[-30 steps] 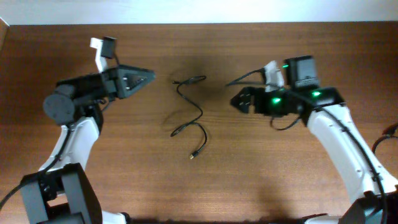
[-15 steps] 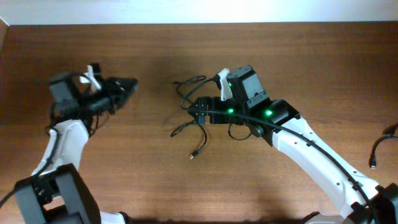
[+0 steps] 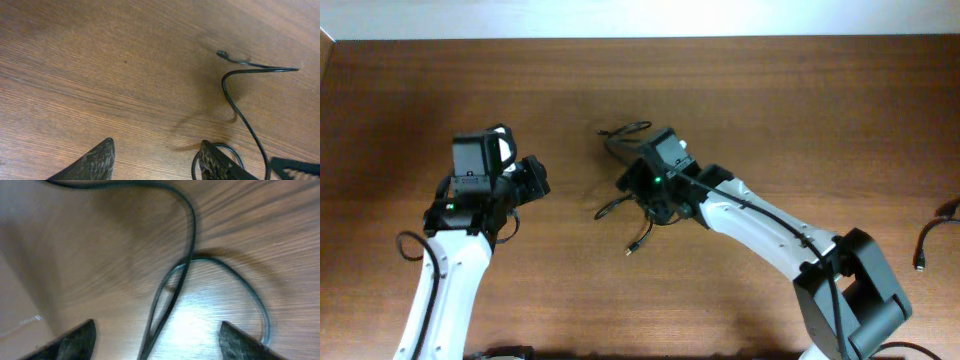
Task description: Untangle cables
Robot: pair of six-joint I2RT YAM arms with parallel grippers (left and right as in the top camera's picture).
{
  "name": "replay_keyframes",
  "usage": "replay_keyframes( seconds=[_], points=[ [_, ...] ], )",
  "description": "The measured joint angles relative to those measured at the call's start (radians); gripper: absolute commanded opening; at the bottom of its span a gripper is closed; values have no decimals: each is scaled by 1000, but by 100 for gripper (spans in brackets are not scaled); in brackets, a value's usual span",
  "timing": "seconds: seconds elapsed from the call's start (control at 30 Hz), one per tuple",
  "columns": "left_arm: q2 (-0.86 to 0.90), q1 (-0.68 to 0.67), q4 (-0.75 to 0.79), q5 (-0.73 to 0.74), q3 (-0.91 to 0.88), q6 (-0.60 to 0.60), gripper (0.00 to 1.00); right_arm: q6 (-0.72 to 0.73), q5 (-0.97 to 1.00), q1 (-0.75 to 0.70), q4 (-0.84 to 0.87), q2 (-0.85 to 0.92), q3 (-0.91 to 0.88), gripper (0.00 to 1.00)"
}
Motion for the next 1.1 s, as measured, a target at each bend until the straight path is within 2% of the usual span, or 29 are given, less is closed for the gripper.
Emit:
replay_keyframes(
  seconds=[0.03,0.07,0.1,0.13,0.17,0.23,0.33,0.37,0.4,0.43,0.47,0.53,0.57,0.6,0.63,0.67,0.8,0.87,0.97,1.03,1.1],
  points=[
    [-22,0,-4,-4,0,0,55,9,-1,18,55,4,-1,7],
    [-35,0,-8,-7,0,0,56,12,8,39,80,4,-1,4],
    [-49,0,-21,-9,0,0,57,23,19,49,80,5,-1,22],
    [-54,0,-33,-11,0,0,58,24,36,56,81,5,-1,5],
    [-55,0,-37,-11,0,0,59,27,45,55,81,5,-1,4],
    [-55,0,-41,-11,0,0,59,37,71,55,76,5,-1,45],
    [-55,0,-40,2,0,0,59,30,100,55,73,5,-1,42],
    [-55,0,-40,13,0,0,59,31,105,55,73,5,-1,36],
    [-55,0,-41,15,0,0,60,29,122,55,72,5,-1,5],
    [-55,0,-40,27,0,0,60,32,138,55,72,5,-1,4],
    [-55,0,-40,35,0,0,60,29,151,55,73,5,-1,17],
    [-55,0,-40,43,0,0,60,29,172,55,73,6,-1,35],
    [-55,0,-40,47,0,0,60,30,184,55,72,8,-1,35],
    [-55,0,-40,50,0,0,60,28,191,55,72,13,-1,34],
    [-55,0,-40,55,0,0,60,29,195,55,73,23,-1,24],
    [-55,0,-40,58,0,0,60,29,198,55,73,40,-1,4],
    [-55,0,-40,66,0,0,62,29,191,55,99,93,-2,4],
    [-55,0,-39,66,0,0,64,-2,178,55,175,93,-3,4],
    [-55,0,-46,66,0,0,65,-130,156,50,265,93,-4,4],
    [-55,0,-67,66,0,0,64,-270,144,34,275,81,5,4],
    [-55,0,-79,78,0,0,61,-470,123,4,259,32,18,4]
  ],
)
